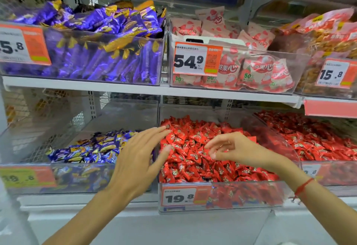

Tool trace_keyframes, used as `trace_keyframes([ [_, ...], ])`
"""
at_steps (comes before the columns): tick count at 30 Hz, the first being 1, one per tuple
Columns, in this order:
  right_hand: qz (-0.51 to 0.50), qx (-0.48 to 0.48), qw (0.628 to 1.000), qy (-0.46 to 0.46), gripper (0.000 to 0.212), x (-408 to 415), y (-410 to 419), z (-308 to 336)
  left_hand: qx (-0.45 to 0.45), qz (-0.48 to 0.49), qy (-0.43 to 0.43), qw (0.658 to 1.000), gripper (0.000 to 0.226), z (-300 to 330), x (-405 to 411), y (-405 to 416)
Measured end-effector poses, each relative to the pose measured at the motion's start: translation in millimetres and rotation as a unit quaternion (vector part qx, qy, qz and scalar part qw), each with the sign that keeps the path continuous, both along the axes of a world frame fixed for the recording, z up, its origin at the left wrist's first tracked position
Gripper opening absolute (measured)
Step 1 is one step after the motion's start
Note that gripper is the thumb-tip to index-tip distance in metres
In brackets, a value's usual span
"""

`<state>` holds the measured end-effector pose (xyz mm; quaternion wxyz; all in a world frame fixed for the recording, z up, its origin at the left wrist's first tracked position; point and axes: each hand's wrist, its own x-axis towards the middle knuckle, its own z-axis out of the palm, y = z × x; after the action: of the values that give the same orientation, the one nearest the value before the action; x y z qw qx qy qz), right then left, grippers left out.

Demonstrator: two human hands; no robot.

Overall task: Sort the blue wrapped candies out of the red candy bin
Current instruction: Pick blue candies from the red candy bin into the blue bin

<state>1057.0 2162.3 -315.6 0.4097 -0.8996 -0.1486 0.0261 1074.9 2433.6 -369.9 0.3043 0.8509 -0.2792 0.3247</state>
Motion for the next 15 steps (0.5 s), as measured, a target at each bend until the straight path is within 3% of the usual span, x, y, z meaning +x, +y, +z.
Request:
trace_keyframes([
  [4, 0.067, -0.131, 0.988, 0.041, 0.021, 9.6, -10.5, -9.3, 0.124, -0.028, -0.047, 0.991, 0.045, -18.7, 5.5, -9.9],
  [8, 0.126, -0.264, 0.954, 0.058, 0.034, 24.1, -7.0, -24.7, 0.142, -0.008, -0.058, 0.988, 0.039, -18.1, 6.8, -11.3],
  [12, 0.165, -0.407, 0.898, 0.038, 0.059, 36.4, 6.1, -44.8, 0.135, 0.0, -0.049, 0.99, 0.039, -17.2, 2.0, -13.2],
  [15, 0.163, -0.444, 0.881, -0.016, 0.04, 42.9, 17.1, -50.4, 0.129, -0.005, -0.048, 0.99, 0.038, -17.4, 0.4, -12.6],
])
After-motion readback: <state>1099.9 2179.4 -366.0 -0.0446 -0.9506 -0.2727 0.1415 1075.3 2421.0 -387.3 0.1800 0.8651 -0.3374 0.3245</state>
